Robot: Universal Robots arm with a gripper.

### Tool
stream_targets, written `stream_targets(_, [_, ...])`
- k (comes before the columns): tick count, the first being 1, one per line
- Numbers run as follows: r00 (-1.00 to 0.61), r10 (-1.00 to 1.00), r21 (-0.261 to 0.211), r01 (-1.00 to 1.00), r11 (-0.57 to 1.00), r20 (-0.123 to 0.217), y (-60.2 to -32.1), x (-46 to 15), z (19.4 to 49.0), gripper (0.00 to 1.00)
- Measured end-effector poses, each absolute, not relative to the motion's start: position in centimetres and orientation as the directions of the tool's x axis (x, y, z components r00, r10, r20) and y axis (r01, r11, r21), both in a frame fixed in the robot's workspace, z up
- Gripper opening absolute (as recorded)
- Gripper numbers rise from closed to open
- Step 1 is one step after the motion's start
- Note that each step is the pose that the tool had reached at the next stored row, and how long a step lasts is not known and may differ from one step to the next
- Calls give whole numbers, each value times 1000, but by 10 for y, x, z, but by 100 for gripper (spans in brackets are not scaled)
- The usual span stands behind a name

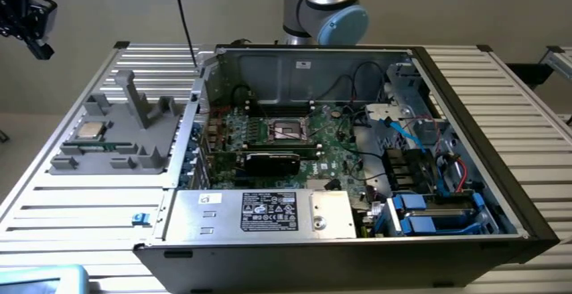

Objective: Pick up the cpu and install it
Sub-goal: 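Pick up the cpu and move it towards the insertion slot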

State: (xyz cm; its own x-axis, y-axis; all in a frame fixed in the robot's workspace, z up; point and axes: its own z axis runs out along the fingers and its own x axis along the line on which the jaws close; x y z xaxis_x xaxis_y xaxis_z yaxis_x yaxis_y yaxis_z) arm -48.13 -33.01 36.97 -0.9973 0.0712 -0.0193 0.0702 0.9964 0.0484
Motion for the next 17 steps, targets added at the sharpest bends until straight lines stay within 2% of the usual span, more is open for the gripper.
stream_targets(9, [-997, 71, 48, 70, 996, -19, -330, -481, 370, 11])
stream_targets(10, [-997, 71, 48, 70, 996, -19, -330, -481, 370, 23])
stream_targets(11, [-997, 71, 48, 70, 996, -19, -330, -481, 370, 23])
stream_targets(12, [-997, 71, 48, 70, 996, -19, -330, -481, 370, 29])
stream_targets(13, [-997, 71, 48, 70, 996, -19, -330, -481, 370, 29])
stream_targets(16, [-997, 71, 48, 70, 996, -19, -330, -481, 370, 47])
stream_targets(17, [-997, 71, 48, 70, 996, -19, -330, -481, 370, 47])
